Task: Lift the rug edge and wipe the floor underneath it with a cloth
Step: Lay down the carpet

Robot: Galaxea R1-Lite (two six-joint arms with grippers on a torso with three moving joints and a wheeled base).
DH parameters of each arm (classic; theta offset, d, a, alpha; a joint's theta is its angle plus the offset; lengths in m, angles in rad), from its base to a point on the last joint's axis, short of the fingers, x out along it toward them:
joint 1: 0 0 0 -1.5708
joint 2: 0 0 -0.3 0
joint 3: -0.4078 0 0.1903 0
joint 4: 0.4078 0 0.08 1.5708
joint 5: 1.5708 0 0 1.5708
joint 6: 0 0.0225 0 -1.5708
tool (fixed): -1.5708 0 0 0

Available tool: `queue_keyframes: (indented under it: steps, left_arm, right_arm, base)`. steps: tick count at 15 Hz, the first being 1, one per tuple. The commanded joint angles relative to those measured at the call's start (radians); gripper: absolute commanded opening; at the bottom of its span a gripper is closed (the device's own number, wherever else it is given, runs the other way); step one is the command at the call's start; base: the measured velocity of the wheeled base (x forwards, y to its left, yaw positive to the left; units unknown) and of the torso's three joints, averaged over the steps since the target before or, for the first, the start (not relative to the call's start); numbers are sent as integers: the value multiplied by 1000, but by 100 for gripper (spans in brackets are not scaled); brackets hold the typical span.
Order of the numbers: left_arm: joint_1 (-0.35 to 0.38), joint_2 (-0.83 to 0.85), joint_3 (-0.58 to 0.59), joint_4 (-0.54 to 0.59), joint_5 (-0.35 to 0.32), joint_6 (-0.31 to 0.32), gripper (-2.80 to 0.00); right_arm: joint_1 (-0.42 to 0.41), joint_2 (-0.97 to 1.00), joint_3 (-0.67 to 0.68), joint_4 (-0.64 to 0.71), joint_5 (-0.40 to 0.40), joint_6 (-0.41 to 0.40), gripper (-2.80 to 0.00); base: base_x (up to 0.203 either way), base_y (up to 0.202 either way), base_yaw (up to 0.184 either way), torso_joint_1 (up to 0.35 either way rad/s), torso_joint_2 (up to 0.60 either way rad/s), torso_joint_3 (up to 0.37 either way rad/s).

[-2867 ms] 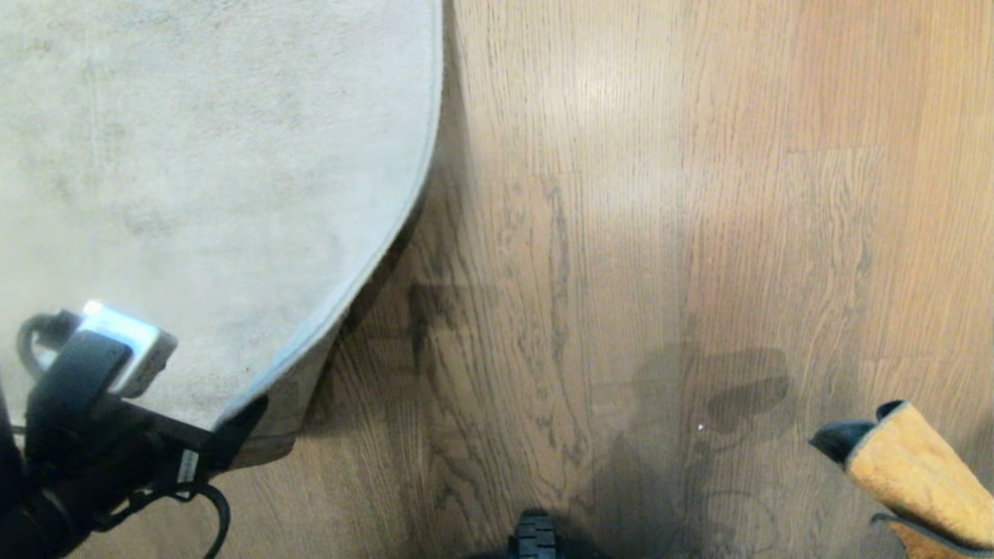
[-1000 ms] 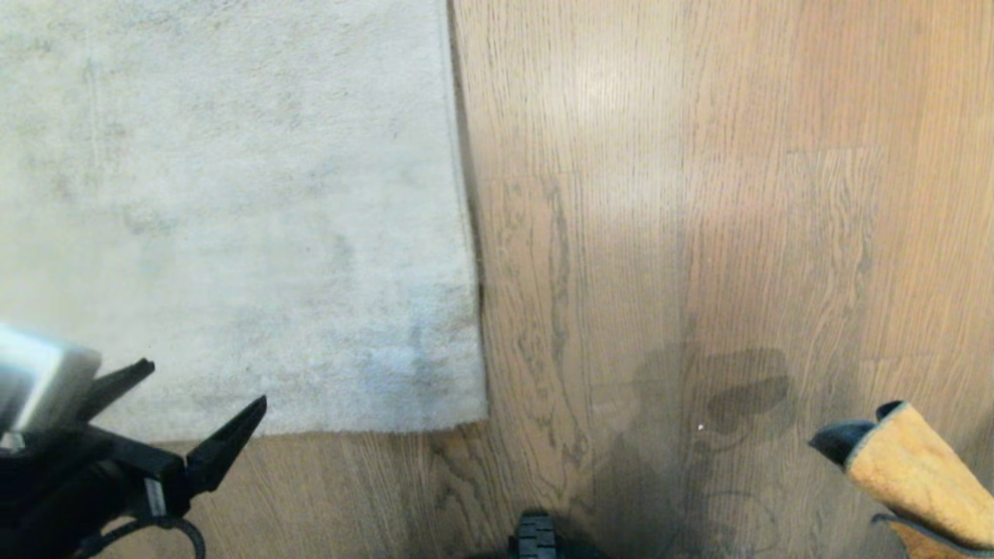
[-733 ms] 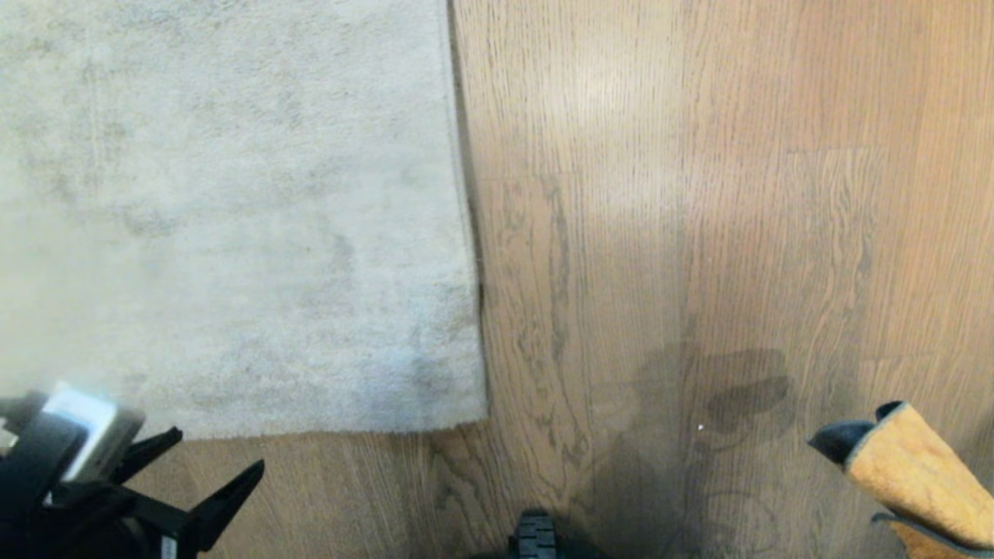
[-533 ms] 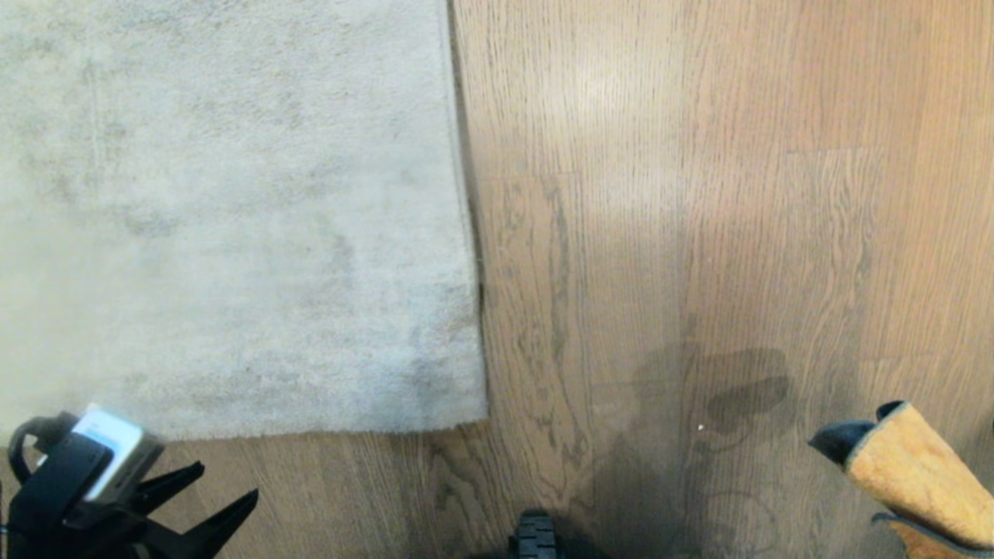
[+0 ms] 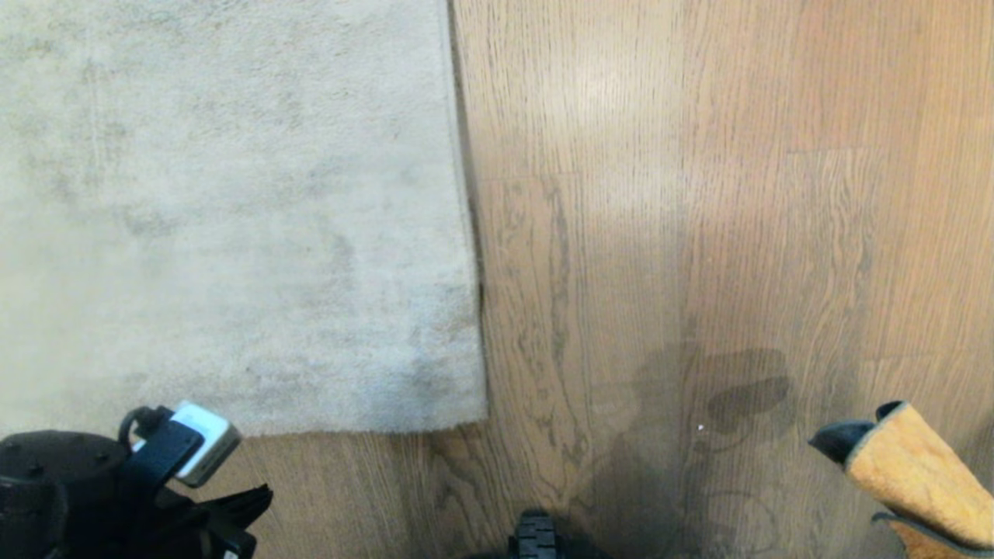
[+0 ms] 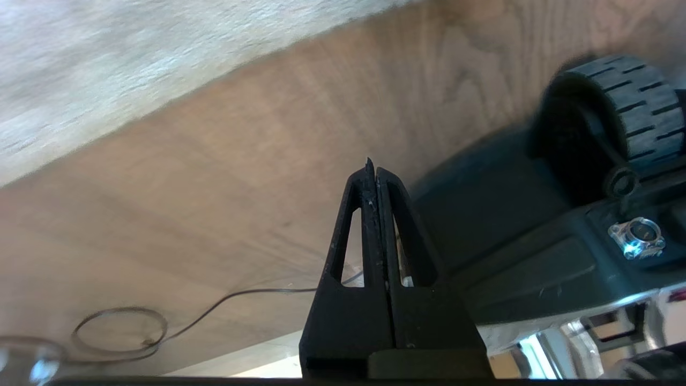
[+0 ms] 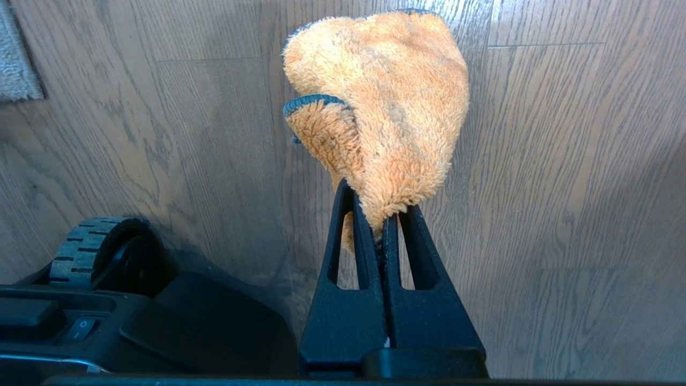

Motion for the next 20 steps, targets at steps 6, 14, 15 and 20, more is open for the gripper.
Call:
queue_keyframes:
  steps: [6, 14, 15, 20]
  left_arm:
    - [15, 561, -12, -517, -52, 56, -280]
    - [-11, 842, -167, -767, -210, 122, -280]
    - [-8, 862, -187, -768, -236, 138, -280]
    - [-3, 908, -214, -769, -250, 184, -280]
  right_arm:
    - [0, 1, 0, 1, 1, -1, -280]
    - [0, 1, 0, 1, 1, -1, -280]
    - [0, 1, 0, 1, 1, -1, -280]
    - [0, 1, 0, 1, 1, -1, -280]
  base:
    - [0, 0, 0, 0, 0, 0]
    - [0, 0, 0, 0, 0, 0]
    - [0, 0, 0, 0, 0, 0]
    - [0, 0, 0, 0, 0, 0]
